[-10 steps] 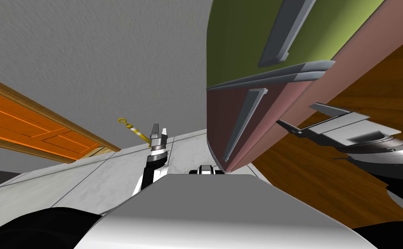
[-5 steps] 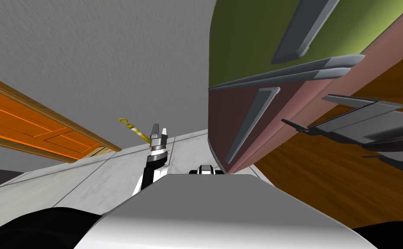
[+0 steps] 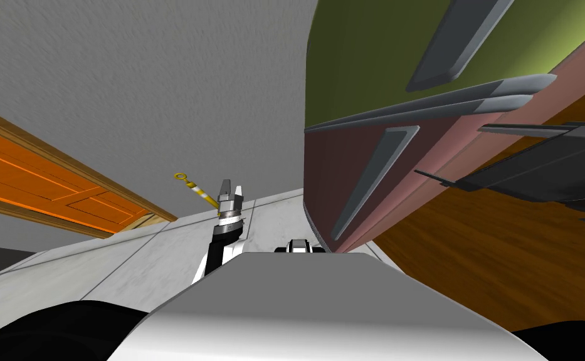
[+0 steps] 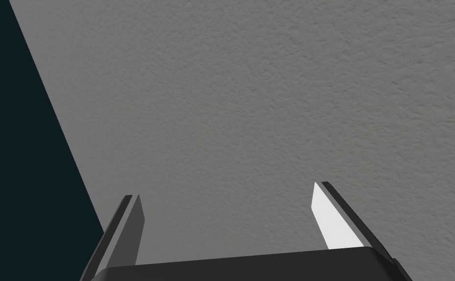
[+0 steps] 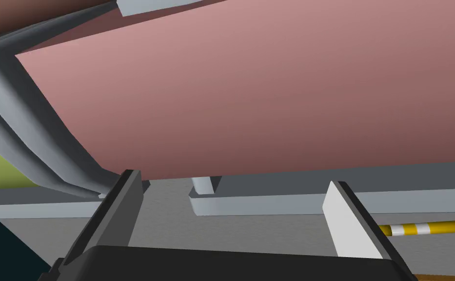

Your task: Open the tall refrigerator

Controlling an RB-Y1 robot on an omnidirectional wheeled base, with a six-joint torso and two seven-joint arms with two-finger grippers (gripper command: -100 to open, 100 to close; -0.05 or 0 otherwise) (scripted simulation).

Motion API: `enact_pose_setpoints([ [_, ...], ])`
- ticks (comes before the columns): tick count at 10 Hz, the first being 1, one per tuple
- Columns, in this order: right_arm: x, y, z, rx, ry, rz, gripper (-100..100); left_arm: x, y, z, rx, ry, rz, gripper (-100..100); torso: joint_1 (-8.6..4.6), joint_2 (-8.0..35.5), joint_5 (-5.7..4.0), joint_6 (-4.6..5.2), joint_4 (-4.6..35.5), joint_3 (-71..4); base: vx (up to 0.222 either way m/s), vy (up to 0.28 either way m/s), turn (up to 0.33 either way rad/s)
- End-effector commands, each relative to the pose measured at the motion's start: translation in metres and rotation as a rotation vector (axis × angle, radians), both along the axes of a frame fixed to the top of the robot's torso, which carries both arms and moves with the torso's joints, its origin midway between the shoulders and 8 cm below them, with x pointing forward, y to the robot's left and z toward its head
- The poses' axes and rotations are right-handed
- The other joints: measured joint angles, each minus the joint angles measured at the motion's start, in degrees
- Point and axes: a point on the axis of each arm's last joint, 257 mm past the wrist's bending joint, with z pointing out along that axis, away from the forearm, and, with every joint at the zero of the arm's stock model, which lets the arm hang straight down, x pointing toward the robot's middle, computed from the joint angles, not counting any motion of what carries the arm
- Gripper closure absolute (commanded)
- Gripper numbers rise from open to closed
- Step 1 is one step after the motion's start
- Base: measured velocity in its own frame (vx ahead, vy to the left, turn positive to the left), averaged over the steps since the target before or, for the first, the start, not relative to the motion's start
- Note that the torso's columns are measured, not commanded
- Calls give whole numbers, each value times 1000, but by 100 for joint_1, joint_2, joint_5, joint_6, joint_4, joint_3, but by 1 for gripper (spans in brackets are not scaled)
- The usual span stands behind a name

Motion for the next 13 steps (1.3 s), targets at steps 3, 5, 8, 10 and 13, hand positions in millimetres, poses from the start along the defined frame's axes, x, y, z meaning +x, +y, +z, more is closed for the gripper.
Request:
enact_pose_setpoints([
  [3, -2, 5, 19, -214, -27, -35, -100, 0, 0, 0, 0, 0, 0, 0, 3, -15, 3, -3, -5, -13, 31, 37, 15],
  [5, -2, 8, 23, -287, -34, -44, -100, 0, 0, 0, 0, 0, 0, 0, 11, -21, 19, -14, -10, -25, 27, 34, 4],
  [8, 1, -4, 19, -295, -18, -71, -100, 0, 0, 0, 0, 0, 0, 0, 27, -25, 26, -13, -11, -29, -17, 13, 34],
  [10, 6, -27, 20, -291, -10, -127, -100, 0, 0, 0, 0, 0, 0, 0, 13, -39, 15, -36, -26, -42, -126, 22, 357],
  [13, 11, -51, 21, -288, -2, -183, -100, 0, 0, 0, 0, 0, 0, 0, -17, -18, 2, -4, -7, -23, -102, 37, 176],
])
